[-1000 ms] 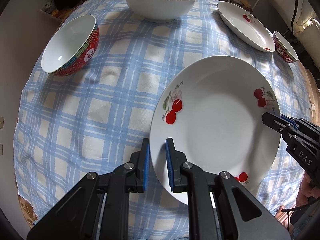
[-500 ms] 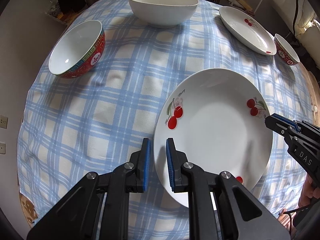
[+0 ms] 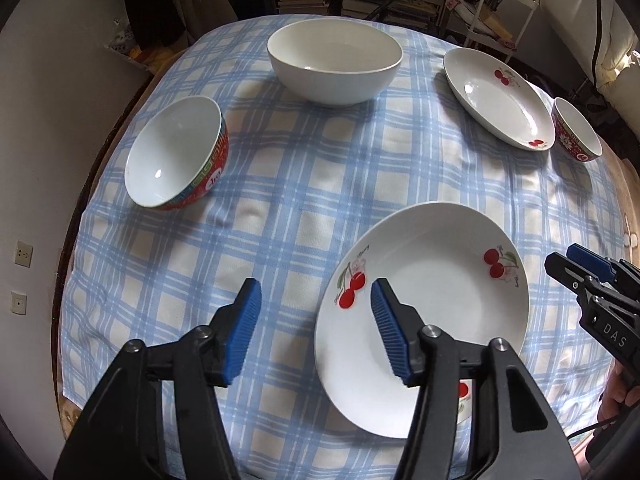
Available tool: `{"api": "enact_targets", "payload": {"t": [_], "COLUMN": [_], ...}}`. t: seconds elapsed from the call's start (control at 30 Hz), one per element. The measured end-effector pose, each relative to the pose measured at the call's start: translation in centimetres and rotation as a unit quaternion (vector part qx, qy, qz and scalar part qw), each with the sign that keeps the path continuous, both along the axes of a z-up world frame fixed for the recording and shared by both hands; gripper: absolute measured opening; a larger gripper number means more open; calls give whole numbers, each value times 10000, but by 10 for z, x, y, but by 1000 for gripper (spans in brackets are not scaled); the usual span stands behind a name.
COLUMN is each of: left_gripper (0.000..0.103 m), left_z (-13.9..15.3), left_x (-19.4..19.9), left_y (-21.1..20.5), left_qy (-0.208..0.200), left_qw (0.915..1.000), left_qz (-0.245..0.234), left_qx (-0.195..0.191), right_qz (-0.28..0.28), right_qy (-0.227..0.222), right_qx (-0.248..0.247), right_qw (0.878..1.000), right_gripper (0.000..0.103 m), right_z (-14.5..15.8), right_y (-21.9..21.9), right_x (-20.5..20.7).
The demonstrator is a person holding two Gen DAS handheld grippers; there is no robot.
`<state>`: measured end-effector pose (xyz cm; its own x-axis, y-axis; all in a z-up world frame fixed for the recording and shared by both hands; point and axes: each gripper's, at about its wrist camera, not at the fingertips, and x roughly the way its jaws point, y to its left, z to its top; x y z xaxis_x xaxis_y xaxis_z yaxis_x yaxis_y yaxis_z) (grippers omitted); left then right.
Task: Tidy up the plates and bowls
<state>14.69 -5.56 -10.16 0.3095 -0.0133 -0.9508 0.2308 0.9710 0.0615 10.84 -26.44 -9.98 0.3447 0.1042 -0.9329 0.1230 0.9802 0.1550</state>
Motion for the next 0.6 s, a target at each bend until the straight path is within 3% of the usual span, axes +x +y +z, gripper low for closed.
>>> {"api": "enact_targets", "payload": {"t": [0.1, 0.17, 0.2, 0.27, 0.33, 0.47, 0.6], "left_gripper": [72, 86, 87, 88, 89, 90, 90], "left_z": [5, 9, 11, 14, 16, 14, 9], "left_x": [12, 20, 24, 33, 43, 63, 80], "left_y": [-9, -14, -17, -24, -30, -47, -69], "left_qy": [13, -38, -83, -119, -106, -6, 92], "left_qw": [10000, 9999, 9998, 9998, 9999, 10000, 9996], "left_qz": [-42, -39, -46, -55, -45, -38, -122], "left_qx": [82, 162, 173, 159, 73, -74, -252], "right_qz": [-12, -39, -68, -89, -111, -109, -38], "right_qy": [-4, -73, -145, -297, -384, -537, -653], "right_qx": [-69, -158, -186, -185, -171, -222, -386], "right_qw": [10000, 9998, 9997, 9993, 9991, 9983, 9971], "right_gripper": [60, 72, 75, 90, 96, 103, 103], "right_z": [8, 13, 17, 22, 27, 37, 43], "right_y": [-11, -19, -24, -35, -46, -65, -82], "right_x": [8, 13, 15, 22, 30, 51, 76]}}
